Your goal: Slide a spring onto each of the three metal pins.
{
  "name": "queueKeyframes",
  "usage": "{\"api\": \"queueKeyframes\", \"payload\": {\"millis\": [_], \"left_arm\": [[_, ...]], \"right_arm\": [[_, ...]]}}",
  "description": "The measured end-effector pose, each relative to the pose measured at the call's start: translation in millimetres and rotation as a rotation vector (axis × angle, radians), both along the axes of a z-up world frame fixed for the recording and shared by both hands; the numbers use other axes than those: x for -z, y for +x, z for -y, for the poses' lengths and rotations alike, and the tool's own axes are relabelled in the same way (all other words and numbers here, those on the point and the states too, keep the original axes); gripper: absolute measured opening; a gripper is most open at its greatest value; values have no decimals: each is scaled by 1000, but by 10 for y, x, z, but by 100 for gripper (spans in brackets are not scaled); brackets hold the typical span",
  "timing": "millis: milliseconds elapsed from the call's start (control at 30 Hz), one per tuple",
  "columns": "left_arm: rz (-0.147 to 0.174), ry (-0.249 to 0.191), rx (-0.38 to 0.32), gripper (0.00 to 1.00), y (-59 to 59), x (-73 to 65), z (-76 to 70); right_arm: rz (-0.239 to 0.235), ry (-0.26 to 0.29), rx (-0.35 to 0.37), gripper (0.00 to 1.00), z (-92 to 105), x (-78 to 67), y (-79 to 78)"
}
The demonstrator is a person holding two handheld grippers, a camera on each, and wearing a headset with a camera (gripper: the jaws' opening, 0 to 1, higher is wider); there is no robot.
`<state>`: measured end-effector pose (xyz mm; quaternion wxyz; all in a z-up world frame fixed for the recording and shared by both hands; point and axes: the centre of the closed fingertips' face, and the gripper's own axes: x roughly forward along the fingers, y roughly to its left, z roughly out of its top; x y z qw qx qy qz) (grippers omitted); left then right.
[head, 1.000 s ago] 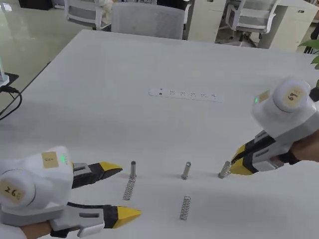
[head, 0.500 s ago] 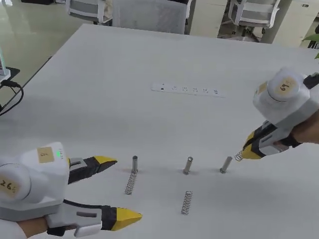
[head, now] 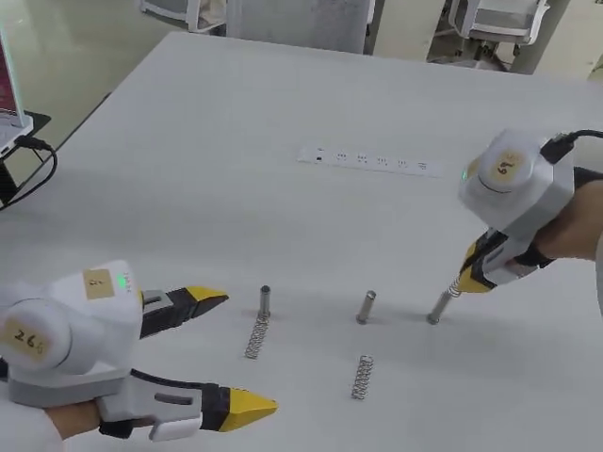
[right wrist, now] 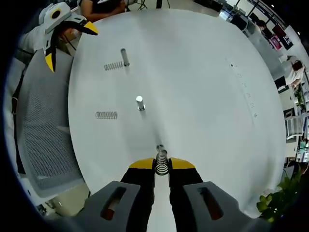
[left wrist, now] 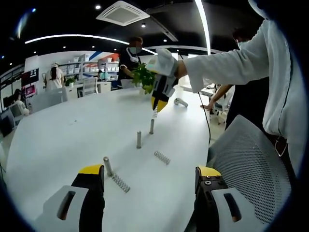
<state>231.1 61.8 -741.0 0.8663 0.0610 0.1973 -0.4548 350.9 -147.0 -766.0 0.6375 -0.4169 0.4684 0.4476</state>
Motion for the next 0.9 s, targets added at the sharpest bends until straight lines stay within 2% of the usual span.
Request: {"api": "queueKeyframes", "payload": {"millis": [367,600,900], "left_arm": [[-10,-6,-10,72,-31,11,-15],[-7,-11,-16,72,-17,-14,-18],[-13,-13,-19,71,-10,-3,-18]], "right_arm": [[-11,-51,-36,8,-9,112,54],[-31,-65,-37,8,12,226,97],[-60,-92,-41,8,39,471,88]]}}
